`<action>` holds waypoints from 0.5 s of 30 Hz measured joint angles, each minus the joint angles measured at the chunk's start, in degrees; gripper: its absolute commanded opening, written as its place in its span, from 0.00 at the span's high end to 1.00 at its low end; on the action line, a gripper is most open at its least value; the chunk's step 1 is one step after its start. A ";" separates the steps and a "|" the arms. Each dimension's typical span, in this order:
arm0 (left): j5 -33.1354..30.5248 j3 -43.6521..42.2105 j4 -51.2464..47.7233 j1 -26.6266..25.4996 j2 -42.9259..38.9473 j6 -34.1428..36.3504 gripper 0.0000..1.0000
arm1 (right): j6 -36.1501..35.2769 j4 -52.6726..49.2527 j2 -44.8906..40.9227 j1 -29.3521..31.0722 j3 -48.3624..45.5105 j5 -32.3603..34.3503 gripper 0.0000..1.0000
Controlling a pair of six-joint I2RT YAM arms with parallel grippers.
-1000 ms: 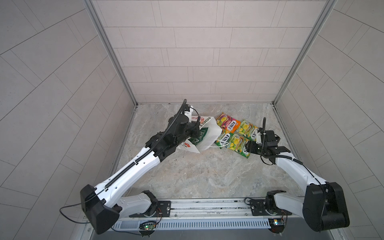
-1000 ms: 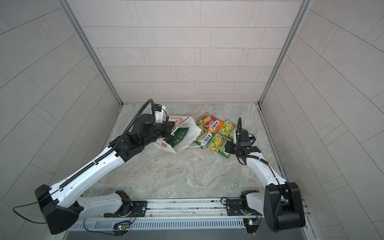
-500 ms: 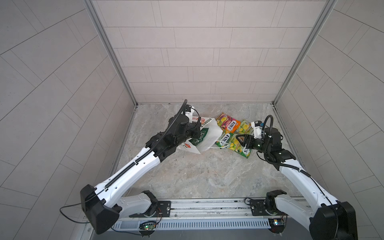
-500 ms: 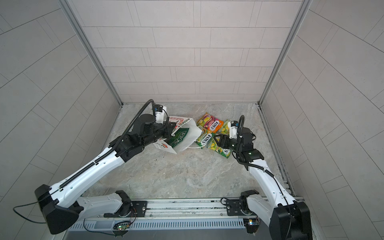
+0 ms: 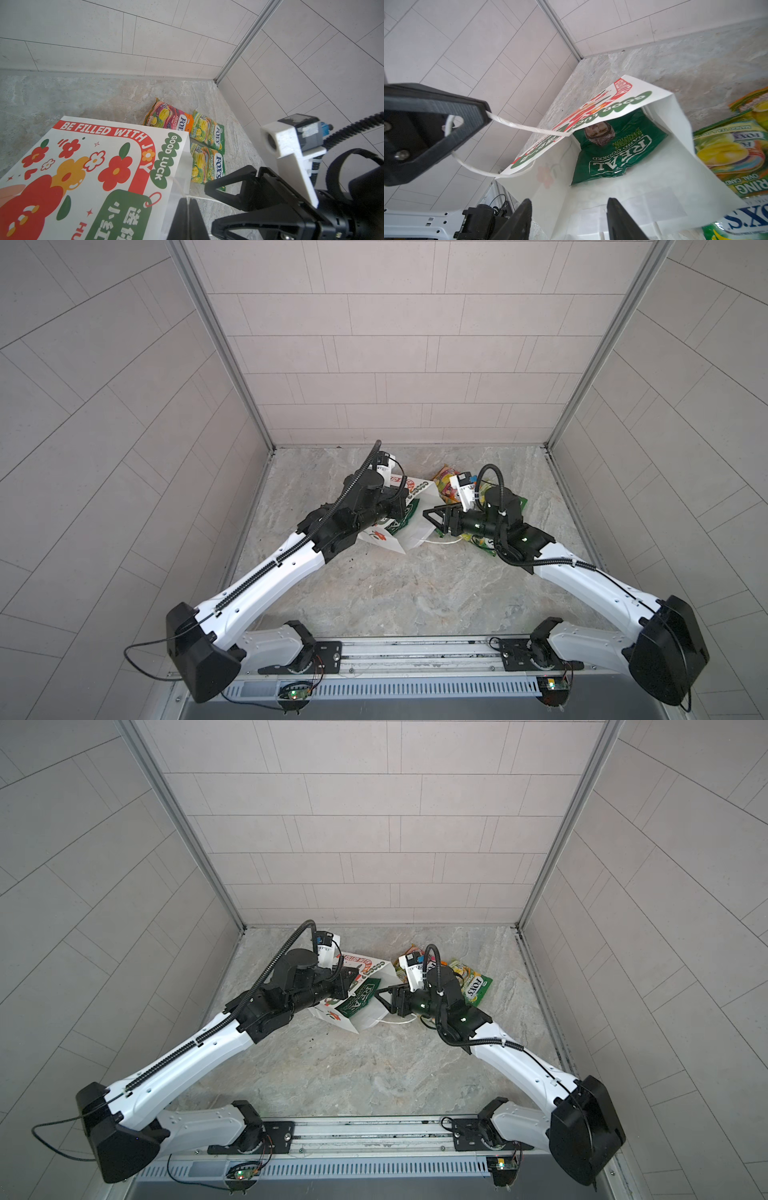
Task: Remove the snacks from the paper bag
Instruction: 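Reach the right gripper into the bag toward the green REAL crisps packet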
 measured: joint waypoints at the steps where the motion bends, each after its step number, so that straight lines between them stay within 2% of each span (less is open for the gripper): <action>1: 0.00 0.00 0.02 -0.02 0.00 0.00 1.00 | 0.04 0.35 1.11 0.59 0.00 0.13 0.43; 15: -2.62 0.48 -0.11 -0.02 0.00 -0.52 1.00 | -0.24 0.74 13.14 4.96 0.00 -0.24 0.45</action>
